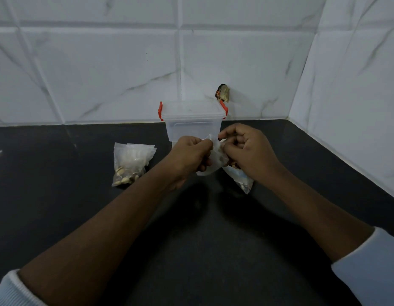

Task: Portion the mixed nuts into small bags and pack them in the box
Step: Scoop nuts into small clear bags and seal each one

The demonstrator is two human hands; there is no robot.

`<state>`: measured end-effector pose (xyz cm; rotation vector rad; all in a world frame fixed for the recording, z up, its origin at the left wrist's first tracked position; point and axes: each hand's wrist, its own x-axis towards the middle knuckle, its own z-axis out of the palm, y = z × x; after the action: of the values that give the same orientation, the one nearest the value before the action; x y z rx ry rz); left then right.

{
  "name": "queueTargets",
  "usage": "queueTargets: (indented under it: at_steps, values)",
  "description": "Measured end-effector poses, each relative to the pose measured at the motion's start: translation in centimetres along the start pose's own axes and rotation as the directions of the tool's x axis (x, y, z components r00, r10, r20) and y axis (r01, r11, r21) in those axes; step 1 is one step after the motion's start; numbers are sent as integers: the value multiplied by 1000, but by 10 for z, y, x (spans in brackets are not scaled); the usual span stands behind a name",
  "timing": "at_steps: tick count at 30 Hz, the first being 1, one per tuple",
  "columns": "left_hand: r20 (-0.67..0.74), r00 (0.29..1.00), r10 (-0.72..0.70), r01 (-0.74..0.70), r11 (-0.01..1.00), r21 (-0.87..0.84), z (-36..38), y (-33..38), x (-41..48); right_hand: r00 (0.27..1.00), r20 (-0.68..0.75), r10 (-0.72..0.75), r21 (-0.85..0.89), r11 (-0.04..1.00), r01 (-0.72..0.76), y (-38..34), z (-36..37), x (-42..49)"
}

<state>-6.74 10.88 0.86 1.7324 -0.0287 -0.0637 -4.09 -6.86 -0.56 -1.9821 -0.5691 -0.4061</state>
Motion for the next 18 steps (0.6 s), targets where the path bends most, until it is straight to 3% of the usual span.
queueTargets:
  at_steps: [4, 7, 10, 12, 15, 18]
  values:
    - [-21, 1000, -20, 20, 1000, 20, 0, 0, 1, 998, -51, -45, -141, 989, 37, -2, -7, -1]
    - [-60, 998, -6, 8, 999, 38, 0, 0, 1, 989, 36, -140, -369, 918, 144, -2, -6, 1]
    - [-42, 999, 23, -20, 998, 60, 3, 0, -2, 975, 78, -207, -478, 851, 219, -3, -1, 1]
    - [-21, 999, 44, -41, 995, 95, 5, 0, -3, 979, 51, -197, -415, 888, 200, -7, -1, -1]
    - [-11, 996, 93, -90, 986, 140, 5, -1, -2, 998, 44, -49, -173, 983, 56, -11, -5, 0]
    - [-13, 990, 139, -133, 971, 199, 4, -2, -1, 989, 145, -35, -190, 980, 62, -9, -9, -1]
